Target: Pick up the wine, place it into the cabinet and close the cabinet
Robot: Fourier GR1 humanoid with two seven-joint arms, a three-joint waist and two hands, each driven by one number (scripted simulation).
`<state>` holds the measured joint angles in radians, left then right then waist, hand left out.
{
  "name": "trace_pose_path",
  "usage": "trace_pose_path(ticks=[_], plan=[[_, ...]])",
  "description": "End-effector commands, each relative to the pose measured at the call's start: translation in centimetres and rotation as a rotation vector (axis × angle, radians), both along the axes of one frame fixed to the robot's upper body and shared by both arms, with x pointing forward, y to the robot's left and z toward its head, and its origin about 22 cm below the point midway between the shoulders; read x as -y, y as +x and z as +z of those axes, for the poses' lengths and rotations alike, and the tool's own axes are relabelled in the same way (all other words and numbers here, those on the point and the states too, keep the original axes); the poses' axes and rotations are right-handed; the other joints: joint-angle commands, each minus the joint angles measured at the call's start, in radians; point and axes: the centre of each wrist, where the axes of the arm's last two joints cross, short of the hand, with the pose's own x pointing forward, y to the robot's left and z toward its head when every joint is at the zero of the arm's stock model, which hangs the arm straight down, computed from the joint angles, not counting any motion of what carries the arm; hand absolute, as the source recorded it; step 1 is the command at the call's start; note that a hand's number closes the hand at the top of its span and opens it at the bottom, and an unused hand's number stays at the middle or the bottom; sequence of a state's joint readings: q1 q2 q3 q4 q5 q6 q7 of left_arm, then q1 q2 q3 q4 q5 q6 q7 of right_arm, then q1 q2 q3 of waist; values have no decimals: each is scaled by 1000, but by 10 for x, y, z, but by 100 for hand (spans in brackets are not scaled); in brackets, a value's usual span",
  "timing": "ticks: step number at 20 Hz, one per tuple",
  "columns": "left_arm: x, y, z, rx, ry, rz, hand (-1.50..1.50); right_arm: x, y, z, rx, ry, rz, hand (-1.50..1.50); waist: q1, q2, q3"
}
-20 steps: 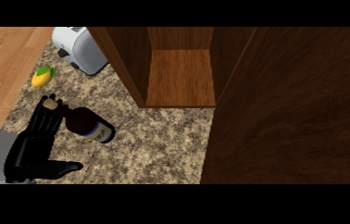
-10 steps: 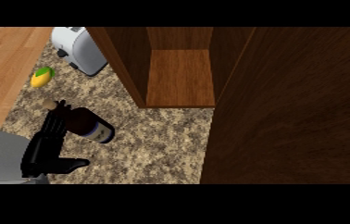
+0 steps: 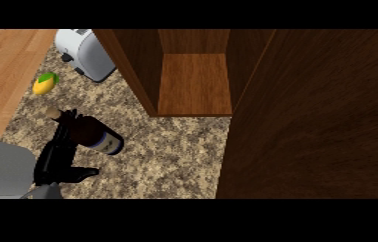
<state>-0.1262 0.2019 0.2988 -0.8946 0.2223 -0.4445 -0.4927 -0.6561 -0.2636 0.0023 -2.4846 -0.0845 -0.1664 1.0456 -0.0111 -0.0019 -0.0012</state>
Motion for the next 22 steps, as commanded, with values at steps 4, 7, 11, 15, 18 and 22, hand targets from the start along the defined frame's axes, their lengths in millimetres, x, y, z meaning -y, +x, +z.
trace_pose_path(ticks=[4,7,11,15,18,22], plan=[[8,9,-15,0,-21,-46,-150,13,-33,-2,-19,7,84,-150,-6,1,1],[12,26,-5,13,2,-35,-150,-2,-37,5,-21,-2,91,-150,-5,-3,-1],[32,30,-19,32,-21,-49,-150,6,-22,-6,-36,14,65,-150,0,1,0],[16,36,-12,66,-83,-110,150,-2,-25,2,-37,18,83,-150,-4,-1,-1],[26,25,-26,70,-11,-136,150,2,-32,-8,-37,37,74,-150,-7,0,-1],[42,45,-9,232,143,-167,150,0,-22,2,-38,17,62,-150,-9,-2,-1]])
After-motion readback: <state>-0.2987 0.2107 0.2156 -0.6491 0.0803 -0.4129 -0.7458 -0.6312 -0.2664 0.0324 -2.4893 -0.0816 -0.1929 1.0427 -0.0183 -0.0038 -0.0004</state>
